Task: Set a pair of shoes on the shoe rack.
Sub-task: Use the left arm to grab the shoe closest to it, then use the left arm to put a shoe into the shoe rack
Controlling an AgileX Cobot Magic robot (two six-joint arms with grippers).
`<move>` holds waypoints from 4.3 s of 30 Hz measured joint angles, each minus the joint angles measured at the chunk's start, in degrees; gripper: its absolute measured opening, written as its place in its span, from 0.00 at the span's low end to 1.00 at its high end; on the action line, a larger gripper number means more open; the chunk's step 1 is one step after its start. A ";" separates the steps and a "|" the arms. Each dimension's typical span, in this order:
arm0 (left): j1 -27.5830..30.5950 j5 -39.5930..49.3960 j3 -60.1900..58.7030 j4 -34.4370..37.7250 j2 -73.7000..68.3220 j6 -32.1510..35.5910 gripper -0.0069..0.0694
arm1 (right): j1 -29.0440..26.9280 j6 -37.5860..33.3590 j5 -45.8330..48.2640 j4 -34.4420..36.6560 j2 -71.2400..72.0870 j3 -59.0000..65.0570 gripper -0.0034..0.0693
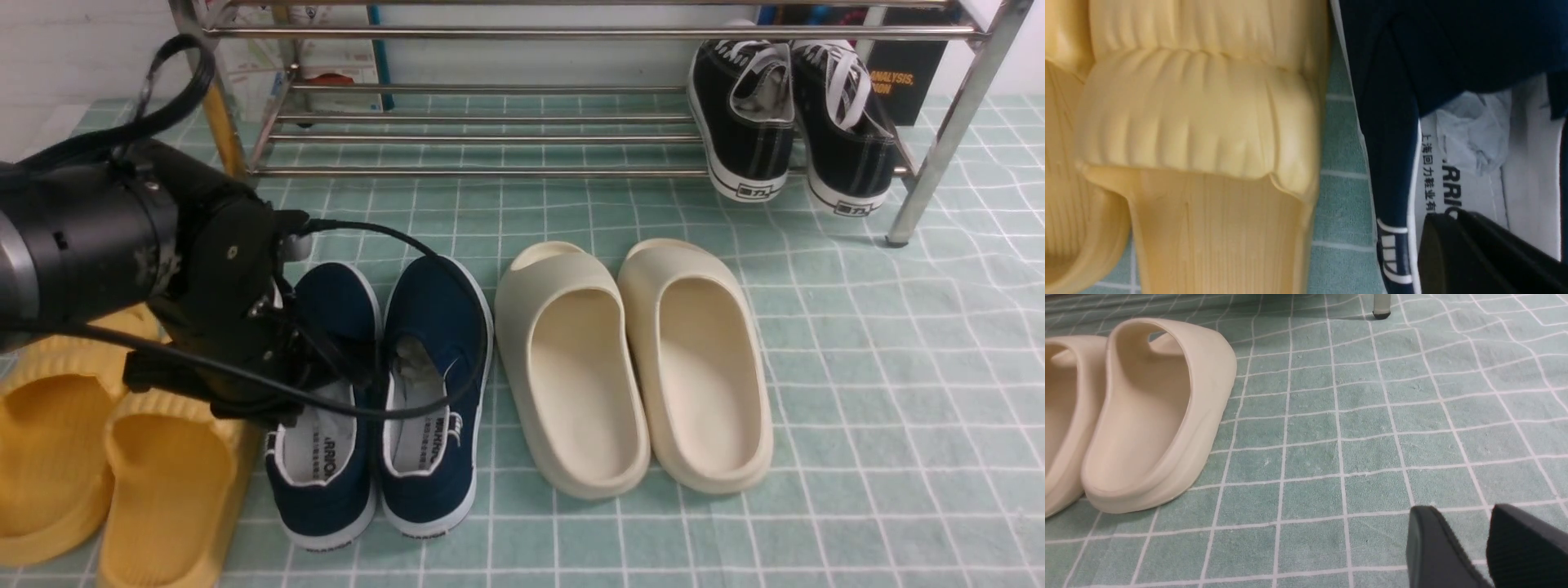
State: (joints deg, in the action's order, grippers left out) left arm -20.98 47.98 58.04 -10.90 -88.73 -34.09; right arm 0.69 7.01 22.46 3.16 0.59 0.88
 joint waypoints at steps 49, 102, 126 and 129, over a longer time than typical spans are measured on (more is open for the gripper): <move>1.97 3.54 41.16 -5.28 -23.04 7.81 0.12 | 0.00 0.00 0.00 0.00 0.00 0.00 0.38; 10.37 0.51 64.18 2.19 -39.18 2.50 0.12 | 0.00 0.00 0.00 0.00 0.00 0.00 0.38; 10.33 17.01 63.87 5.59 -30.47 14.29 0.31 | 0.00 0.00 0.00 0.00 0.00 0.00 0.39; 10.39 19.35 62.29 10.89 -30.47 18.62 0.17 | 0.00 0.00 0.00 0.00 0.00 0.00 0.39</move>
State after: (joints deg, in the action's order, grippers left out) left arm -10.59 67.33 120.33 0.00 -119.21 -15.47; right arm 0.69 7.01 22.46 3.16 0.59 0.88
